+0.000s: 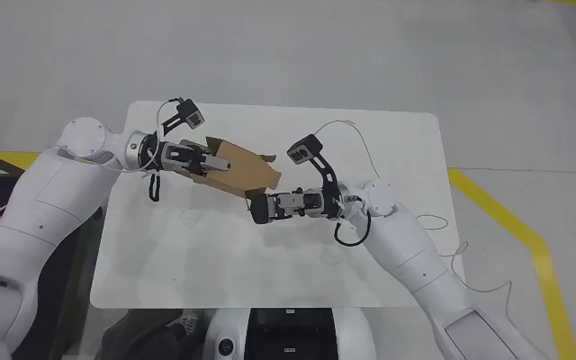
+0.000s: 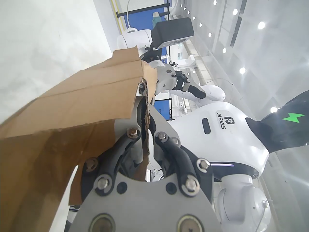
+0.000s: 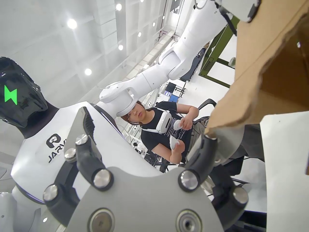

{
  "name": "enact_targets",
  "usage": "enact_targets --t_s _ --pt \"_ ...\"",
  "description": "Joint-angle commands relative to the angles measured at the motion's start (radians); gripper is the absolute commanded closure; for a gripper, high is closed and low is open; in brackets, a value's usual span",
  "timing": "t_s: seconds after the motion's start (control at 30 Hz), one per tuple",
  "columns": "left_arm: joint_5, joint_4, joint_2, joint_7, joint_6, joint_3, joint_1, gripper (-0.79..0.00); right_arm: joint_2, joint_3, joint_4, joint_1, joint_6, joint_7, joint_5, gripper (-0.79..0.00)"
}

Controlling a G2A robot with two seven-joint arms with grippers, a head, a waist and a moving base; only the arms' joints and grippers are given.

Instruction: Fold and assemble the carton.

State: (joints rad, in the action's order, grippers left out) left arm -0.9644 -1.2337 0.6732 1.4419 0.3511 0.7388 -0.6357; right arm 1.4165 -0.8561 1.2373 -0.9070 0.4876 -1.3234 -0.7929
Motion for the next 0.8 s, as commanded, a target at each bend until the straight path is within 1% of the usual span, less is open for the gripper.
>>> enact_targets --t_s 0.0,0.43,0.6,0.77 --pt "0.0 -0.001 0.002 -0.001 -0.007 0.008 -0.003 0.0 0.004 0.009 -0.004 0.008 -0.004 0.002 0.004 -0.785" --pt "-0.016 -0.002 0.019 0.019 -0.045 0.066 -0.027 0.0 0.044 0.073 -0.072 0.057 0.012 0.042 -0.011 -0.785" --pt "-0.013 -0.003 0.025 0.036 -0.054 0.084 -0.037 0.0 0.058 0.083 -0.088 0.07 0.042 0.059 -0.009 -0.785" --pt "-0.016 -0.001 0.03 0.062 -0.072 0.102 -0.049 0.0 0.063 0.074 -0.101 0.068 0.077 0.104 0.016 -0.785"
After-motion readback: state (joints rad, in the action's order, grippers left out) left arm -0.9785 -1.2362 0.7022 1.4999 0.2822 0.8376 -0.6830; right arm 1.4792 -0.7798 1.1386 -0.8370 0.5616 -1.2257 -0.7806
